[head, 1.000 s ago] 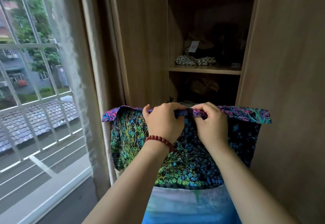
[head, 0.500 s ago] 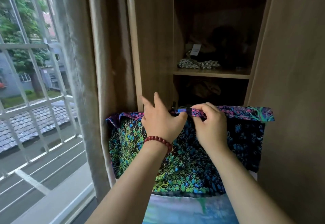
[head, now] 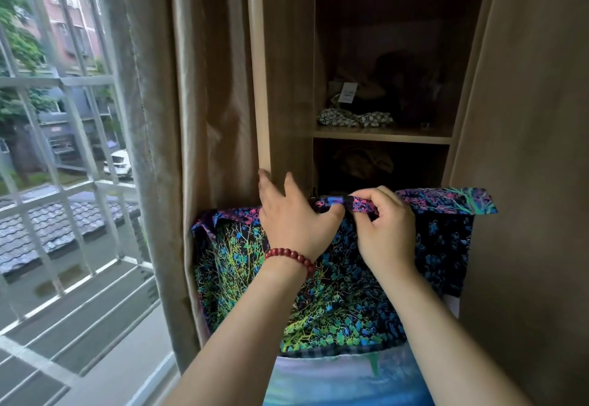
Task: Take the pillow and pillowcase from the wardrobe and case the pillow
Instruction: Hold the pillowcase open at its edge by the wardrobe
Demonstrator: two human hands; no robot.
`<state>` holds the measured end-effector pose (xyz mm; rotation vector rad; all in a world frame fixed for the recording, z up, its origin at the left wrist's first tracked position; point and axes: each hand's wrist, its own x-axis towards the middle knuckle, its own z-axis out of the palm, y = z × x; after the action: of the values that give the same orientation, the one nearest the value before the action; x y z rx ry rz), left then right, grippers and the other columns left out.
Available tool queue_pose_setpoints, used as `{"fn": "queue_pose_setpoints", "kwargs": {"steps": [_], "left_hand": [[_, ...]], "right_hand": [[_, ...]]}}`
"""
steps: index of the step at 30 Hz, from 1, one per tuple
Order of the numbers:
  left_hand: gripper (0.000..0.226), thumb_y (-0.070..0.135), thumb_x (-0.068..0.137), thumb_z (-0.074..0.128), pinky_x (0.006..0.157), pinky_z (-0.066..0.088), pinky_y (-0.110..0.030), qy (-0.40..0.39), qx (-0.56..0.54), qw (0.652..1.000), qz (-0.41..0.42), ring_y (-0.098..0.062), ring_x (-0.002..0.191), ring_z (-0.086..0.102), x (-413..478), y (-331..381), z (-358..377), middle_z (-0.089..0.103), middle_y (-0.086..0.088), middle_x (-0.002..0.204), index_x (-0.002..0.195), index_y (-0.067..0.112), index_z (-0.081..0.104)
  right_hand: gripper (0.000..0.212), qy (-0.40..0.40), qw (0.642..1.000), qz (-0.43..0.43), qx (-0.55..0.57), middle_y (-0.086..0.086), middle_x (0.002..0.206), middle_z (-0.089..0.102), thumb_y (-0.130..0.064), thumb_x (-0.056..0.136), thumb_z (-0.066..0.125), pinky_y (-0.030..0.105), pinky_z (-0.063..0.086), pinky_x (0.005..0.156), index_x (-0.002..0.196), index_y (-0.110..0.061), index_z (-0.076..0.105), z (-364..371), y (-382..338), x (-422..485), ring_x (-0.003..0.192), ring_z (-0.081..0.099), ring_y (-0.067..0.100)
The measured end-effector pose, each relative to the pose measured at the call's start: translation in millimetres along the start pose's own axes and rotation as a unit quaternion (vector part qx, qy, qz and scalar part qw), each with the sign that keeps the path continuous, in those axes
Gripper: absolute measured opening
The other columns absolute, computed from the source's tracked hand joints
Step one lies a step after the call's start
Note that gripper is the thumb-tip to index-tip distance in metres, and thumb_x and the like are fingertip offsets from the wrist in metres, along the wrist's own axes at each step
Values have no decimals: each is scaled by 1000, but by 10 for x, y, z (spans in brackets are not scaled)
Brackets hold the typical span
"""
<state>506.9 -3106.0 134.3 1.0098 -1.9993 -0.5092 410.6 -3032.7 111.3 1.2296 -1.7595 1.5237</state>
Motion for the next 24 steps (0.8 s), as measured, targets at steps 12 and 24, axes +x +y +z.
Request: {"fn": "queue_pose_setpoints", "kwargs": {"steps": [12, 24], "left_hand": [[80, 53, 65, 62, 108, 33, -49, -38, -22, 999, 16, -30, 128, 41, 89, -159, -241, 25, -6, 147, 132, 15, 42], [62, 37, 71, 65, 95, 43, -28, -35, -96, 990, 96, -17, 119, 51, -40, -10, -44, 39, 2, 141, 127, 16, 49]], "right_hand": [[12, 7, 1000, 10, -6, 3, 87, 66, -4, 82, 61, 54, 49, 74, 90, -10, 68, 151, -239, -102, 86, 60, 26], [15, 29, 998, 19, -43, 4, 86, 66, 1, 78, 62, 52, 49, 78, 89, -8, 68, -40, -161, -170, 86, 61, 27]]}}
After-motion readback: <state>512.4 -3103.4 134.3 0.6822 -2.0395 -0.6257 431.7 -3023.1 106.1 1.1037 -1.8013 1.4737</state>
